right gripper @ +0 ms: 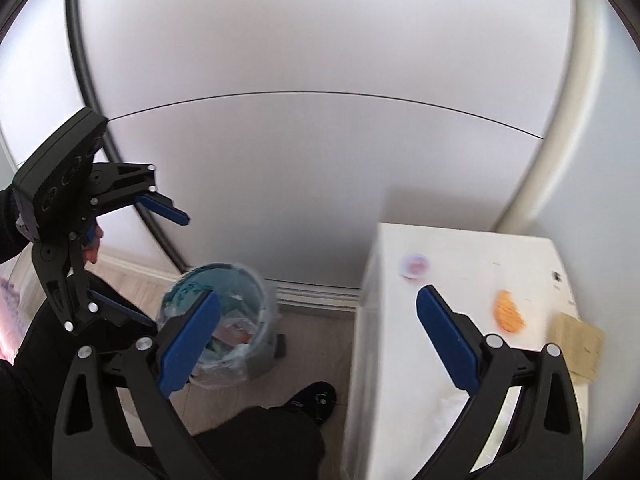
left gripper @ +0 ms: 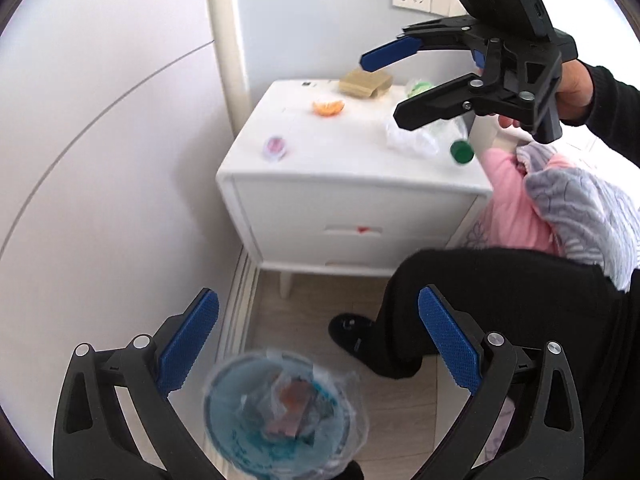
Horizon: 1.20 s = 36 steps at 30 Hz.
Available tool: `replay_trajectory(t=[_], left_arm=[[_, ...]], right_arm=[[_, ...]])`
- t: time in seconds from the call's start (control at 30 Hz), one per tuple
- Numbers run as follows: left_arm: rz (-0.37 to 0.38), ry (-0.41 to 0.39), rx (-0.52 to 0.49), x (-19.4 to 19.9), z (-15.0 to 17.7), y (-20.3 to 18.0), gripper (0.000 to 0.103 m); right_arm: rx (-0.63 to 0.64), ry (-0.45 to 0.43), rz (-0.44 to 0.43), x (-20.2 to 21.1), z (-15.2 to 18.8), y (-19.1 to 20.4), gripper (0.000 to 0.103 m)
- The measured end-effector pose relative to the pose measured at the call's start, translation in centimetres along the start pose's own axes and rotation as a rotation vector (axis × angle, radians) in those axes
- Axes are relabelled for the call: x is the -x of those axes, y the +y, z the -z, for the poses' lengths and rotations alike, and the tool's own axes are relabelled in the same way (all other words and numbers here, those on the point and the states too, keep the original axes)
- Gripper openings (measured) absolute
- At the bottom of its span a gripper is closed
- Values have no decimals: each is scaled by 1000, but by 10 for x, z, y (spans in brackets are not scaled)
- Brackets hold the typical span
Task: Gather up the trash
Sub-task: 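Move both tools back toward the nightstand, then close the right tool on the orange peel while the left tool grasps the pink lid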
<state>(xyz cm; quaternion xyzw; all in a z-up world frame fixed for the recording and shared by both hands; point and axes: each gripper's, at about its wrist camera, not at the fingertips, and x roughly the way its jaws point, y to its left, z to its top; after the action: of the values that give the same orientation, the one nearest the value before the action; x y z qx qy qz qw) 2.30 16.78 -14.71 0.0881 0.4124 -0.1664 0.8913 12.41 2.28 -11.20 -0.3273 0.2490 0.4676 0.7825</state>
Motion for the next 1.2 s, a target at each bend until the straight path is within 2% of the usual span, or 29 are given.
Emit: replay_trajectory(t=[0.33, 0.6, 0.93, 1.2], left_arm=[[17, -53, -51, -7, -79, -20, 97], [40, -70, -50, -29, -123, -24, 97], [77, -59, 9, -67, -144, 2, 97], [83, -21, 15, -107, -145, 31, 97]], right_arm=[[-191, -50, 136, 52, 36, -83, 96], [-265, -60, 174, 69, 58, -124, 96], [-291, -41, 135, 59, 69, -156, 96], [-333, -13, 90, 24, 59, -180, 96]])
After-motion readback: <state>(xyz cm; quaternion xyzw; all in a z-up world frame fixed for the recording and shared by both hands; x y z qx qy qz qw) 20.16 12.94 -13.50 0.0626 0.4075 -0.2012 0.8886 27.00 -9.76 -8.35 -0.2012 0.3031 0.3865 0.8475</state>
